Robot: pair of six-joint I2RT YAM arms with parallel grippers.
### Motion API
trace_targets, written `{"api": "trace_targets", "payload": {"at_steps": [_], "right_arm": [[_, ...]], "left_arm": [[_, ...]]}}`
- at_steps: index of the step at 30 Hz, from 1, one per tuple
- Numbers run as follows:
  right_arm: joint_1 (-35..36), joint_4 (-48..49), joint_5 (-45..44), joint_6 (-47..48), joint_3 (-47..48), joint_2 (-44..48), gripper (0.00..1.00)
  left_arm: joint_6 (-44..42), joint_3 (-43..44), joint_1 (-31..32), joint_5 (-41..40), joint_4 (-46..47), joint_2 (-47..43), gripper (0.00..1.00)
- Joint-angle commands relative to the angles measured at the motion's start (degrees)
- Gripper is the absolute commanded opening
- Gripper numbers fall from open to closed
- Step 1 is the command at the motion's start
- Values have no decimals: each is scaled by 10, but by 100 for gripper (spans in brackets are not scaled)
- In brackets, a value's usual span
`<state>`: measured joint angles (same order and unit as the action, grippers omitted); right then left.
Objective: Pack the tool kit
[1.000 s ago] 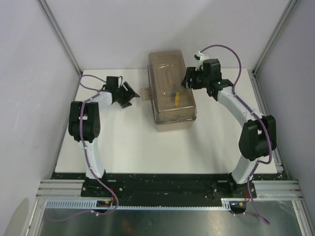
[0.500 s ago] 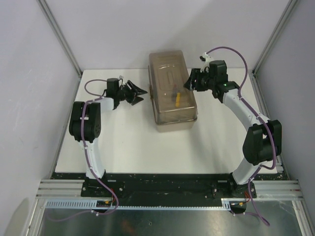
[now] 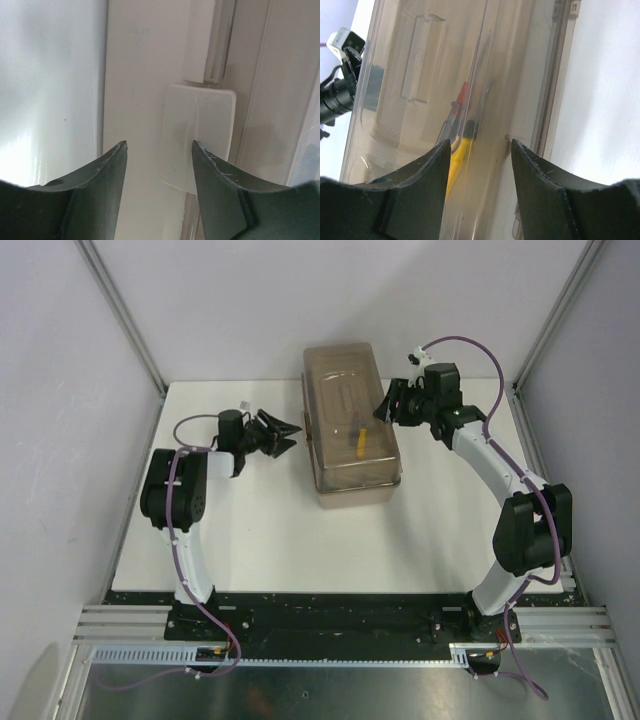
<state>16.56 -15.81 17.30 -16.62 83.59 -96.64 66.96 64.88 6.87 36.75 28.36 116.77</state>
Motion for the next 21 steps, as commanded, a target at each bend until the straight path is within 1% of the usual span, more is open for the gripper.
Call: {"api": "trace_targets", "payload": {"at_steps": [1,5,10,11,15,21], "right_arm": [[16,-27,-5,-33,-12,-17,55],[28,-6,-12,-74,-21,-24,54],[47,13,-29,-102,-22,-33,53],[51,15,-32,-105,-22,-34,53],[59,21,-43,-111,-22,-37,53],[61,22,-53,-115,-22,-37,53]], "left_arm": [[74,-43,33,-12,131,-37,60],[136,-67,47,-42,227,-26,63],[203,-94,65,-83,353,-7,63],[212,-98,68,-91,366,-4,63],[239,-110,82,-122,385,-2,62],[247,-119,90,-128,386,7,60]]}}
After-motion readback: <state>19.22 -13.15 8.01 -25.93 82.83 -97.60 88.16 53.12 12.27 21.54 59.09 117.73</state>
